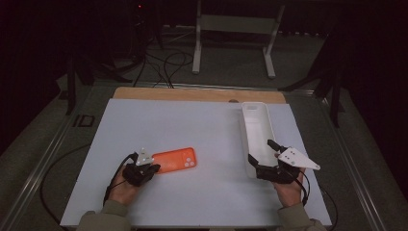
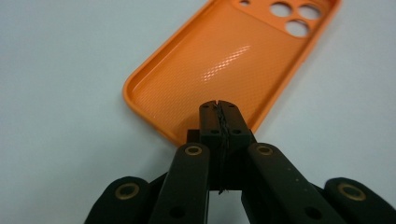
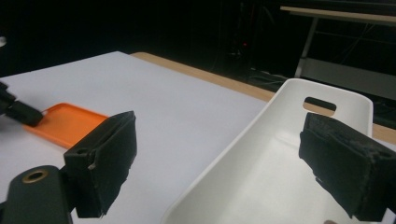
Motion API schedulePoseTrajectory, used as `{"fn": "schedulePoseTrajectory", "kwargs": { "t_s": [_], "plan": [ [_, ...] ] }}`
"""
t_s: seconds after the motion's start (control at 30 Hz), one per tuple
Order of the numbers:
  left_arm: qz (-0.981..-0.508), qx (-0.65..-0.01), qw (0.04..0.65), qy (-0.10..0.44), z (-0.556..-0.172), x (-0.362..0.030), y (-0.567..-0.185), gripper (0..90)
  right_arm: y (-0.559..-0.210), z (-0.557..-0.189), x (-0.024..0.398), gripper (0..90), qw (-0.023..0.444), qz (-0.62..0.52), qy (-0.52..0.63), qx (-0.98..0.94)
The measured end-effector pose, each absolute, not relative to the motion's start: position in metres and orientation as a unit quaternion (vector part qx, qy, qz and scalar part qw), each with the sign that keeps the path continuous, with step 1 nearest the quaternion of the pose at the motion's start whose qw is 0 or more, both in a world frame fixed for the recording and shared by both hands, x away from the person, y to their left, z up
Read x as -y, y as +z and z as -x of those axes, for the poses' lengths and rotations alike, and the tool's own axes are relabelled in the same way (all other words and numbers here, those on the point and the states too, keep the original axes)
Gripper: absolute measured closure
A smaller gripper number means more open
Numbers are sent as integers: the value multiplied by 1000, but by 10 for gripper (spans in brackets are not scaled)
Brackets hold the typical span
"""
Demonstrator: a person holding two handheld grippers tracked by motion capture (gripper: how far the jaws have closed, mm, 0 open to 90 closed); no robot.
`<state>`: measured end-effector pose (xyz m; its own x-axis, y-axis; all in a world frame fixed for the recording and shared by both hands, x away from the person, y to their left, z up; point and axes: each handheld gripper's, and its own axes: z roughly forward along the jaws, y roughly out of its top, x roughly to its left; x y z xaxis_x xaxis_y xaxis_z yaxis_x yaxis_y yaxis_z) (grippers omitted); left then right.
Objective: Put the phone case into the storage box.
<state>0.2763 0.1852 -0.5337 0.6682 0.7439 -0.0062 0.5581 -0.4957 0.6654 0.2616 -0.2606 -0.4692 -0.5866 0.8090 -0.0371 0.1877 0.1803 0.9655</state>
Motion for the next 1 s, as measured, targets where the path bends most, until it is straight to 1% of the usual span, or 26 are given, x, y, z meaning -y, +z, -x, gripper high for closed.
{"fn": "schedulePoseTrajectory", "kwargs": {
  "t_s": [0.33,0.6,0.7,0.77,0.87,1.0],
  "plan": [
    [-863,-353,340,122,-250,-175,-534,900,-468,-258,260,110,288,-351,543,-706],
    [-864,-338,354,120,-246,-171,-535,899,-470,-257,261,110,289,-353,541,-707],
    [-858,-339,364,125,-247,-172,-534,810,-471,-257,261,110,289,-353,540,-707],
    [-849,-346,377,128,-248,-175,-532,728,-471,-257,261,110,290,-353,539,-708],
    [-832,-355,404,135,-249,-181,-526,654,-472,-257,261,110,290,-353,539,-708],
    [-804,-360,447,154,-248,-193,-513,587,-472,-257,261,110,290,-353,538,-708]
  ]
}}
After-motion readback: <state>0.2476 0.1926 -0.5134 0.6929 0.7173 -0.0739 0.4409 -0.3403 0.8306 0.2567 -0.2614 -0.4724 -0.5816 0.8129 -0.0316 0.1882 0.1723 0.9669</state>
